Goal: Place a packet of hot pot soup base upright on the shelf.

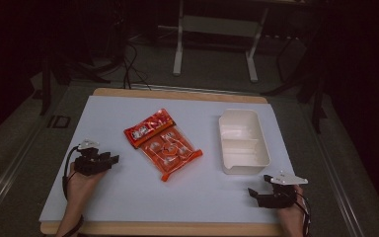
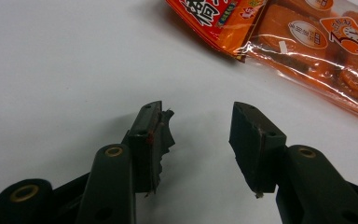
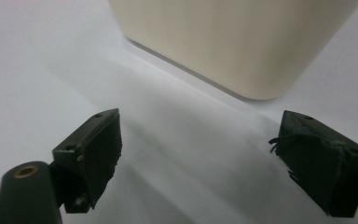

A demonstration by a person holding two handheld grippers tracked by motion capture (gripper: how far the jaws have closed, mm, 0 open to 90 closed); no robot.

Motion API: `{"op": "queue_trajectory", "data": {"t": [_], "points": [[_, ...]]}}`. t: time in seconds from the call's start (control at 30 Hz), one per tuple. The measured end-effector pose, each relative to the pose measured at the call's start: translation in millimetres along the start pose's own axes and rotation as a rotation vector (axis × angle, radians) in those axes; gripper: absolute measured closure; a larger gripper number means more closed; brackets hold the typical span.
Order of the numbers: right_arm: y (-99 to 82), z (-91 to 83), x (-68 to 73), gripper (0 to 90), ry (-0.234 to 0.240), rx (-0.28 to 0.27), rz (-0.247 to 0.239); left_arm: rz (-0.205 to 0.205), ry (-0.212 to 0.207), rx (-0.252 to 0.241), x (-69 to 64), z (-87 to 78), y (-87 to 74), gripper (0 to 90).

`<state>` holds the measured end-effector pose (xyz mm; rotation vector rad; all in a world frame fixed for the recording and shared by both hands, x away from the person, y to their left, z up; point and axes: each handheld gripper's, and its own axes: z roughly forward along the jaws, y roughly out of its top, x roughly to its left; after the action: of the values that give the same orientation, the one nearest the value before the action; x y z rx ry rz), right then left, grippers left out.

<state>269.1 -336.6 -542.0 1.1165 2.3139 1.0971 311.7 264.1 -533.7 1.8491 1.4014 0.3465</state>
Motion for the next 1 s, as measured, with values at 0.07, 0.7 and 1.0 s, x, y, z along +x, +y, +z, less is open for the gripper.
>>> {"op": "queue_trajectory", "data": {"t": [0.07,0.7,1.0], "points": [[-0.3,-0.5,0.0,15.1,0.004,-0.009,0.001,0.002,-0.003,0.001,-1.0,0.2,-0.1,54.5],[-1.1,-2.5,3.1,18.8,0.005,-0.024,-0.041,0.038,-0.045,0.009,-9.7,3.7,21.2,53.1],[-1.2,-2.7,3.2,18.8,0.006,-0.027,-0.041,0.043,-0.022,0.013,-4.0,14.7,34.8,49.2]]}}
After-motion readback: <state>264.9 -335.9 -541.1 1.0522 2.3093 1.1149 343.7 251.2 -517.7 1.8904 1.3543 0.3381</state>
